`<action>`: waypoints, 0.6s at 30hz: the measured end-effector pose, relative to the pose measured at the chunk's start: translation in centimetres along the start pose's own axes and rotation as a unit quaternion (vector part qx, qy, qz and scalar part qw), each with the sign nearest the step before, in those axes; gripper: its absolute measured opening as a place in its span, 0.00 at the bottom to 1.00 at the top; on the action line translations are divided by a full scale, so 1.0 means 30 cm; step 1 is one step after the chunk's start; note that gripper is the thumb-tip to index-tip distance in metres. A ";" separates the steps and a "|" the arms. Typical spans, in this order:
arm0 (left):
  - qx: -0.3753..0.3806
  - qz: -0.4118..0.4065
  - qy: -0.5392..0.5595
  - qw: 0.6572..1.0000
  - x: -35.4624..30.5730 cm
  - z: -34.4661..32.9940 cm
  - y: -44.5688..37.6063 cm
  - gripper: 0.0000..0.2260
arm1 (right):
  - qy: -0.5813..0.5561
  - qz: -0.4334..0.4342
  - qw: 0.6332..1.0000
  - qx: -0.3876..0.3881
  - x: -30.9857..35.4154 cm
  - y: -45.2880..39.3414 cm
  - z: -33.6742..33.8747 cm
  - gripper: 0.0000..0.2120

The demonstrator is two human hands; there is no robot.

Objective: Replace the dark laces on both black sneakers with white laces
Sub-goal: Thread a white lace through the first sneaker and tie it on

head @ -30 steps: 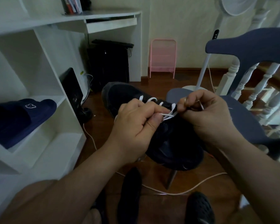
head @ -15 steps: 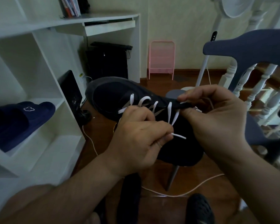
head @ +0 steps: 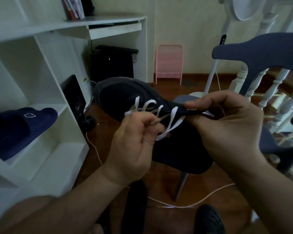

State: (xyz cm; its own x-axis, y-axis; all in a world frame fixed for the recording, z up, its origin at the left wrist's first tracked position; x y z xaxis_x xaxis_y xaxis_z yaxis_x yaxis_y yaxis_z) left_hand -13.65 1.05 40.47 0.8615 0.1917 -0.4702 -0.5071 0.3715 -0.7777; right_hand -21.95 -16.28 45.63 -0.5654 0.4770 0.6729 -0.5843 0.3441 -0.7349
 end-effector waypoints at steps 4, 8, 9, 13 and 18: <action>0.002 0.050 -0.005 0.999 0.027 0.006 -0.016 0.03 | 0.010 -0.007 1.000 -0.001 -0.015 0.009 -0.010 0.19; 0.016 0.101 -0.025 0.994 0.066 -0.009 -0.010 0.07 | 0.027 -0.018 0.999 0.000 -0.039 0.016 -0.017 0.20; 0.013 0.110 -0.028 0.993 0.071 -0.011 -0.011 0.06 | 0.031 -0.020 0.999 -0.002 -0.042 0.017 -0.016 0.21; -0.002 0.107 -0.053 0.993 0.077 -0.009 -0.024 0.06 | 0.043 -0.025 0.999 -0.008 -0.055 0.019 -0.021 0.19; -0.009 0.031 -0.123 0.992 0.037 -0.008 -0.034 0.08 | 0.053 -0.038 0.998 -0.015 -0.076 0.021 -0.029 0.18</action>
State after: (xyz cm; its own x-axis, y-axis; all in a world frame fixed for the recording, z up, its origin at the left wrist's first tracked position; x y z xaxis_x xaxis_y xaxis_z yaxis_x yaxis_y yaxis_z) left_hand -12.17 0.67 40.63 0.8073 0.4303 -0.4039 -0.5586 0.3365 -0.7581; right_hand -20.52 -16.46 43.56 -0.4536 0.5315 0.7154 -0.6053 0.4055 -0.6850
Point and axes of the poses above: each hand's wrist, its own y-axis away from the middle knuckle, its own z-axis out of the back of the hand, x = y × z, the point moved 6 cm from there along -y, towards the middle knuckle, and after that the axes turned 9 degrees about -y, right-handed, at the moved point
